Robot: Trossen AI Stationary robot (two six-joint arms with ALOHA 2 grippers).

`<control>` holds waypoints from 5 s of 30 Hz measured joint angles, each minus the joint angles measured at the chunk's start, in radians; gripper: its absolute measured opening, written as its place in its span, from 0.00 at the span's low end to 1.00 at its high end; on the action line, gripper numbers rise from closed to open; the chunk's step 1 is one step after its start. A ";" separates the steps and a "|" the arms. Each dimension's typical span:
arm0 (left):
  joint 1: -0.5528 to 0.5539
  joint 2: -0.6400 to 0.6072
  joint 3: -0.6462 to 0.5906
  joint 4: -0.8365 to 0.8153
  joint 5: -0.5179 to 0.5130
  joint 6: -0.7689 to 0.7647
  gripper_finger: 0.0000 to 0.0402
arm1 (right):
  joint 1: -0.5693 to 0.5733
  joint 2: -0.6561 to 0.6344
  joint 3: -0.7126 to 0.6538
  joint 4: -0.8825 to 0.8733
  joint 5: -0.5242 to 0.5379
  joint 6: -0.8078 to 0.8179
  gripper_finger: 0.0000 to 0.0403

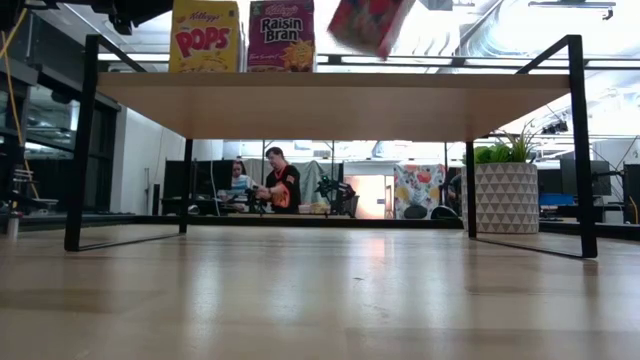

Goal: Stack cereal on shelf
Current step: Put the right red cereal box on the shelf, then put the red cereal box on the shelf

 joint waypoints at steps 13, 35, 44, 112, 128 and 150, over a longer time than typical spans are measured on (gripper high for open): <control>0.000 0.000 0.000 -0.038 0.000 -0.052 0.55 | -0.064 0.118 0.000 0.002 -0.021 -0.380 0.35; 0.000 0.000 0.000 -0.083 0.000 -0.097 0.55 | -0.098 0.107 -0.001 0.002 -0.015 -0.332 0.35; 0.000 0.000 0.000 -0.094 0.000 -0.106 0.55 | -0.098 0.015 0.000 0.000 0.007 -0.254 0.35; 0.026 -0.001 0.000 -0.118 0.026 -0.128 0.55 | -0.116 -0.069 -0.365 0.159 -0.057 -0.325 0.38; 0.025 -0.001 0.000 -0.053 0.061 -0.106 0.55 | -0.115 -0.064 -0.369 0.218 -0.073 -0.398 0.63; 0.025 -0.001 0.000 -0.017 0.061 -0.102 0.55 | -0.115 -0.137 -0.366 0.332 -0.049 -0.484 0.63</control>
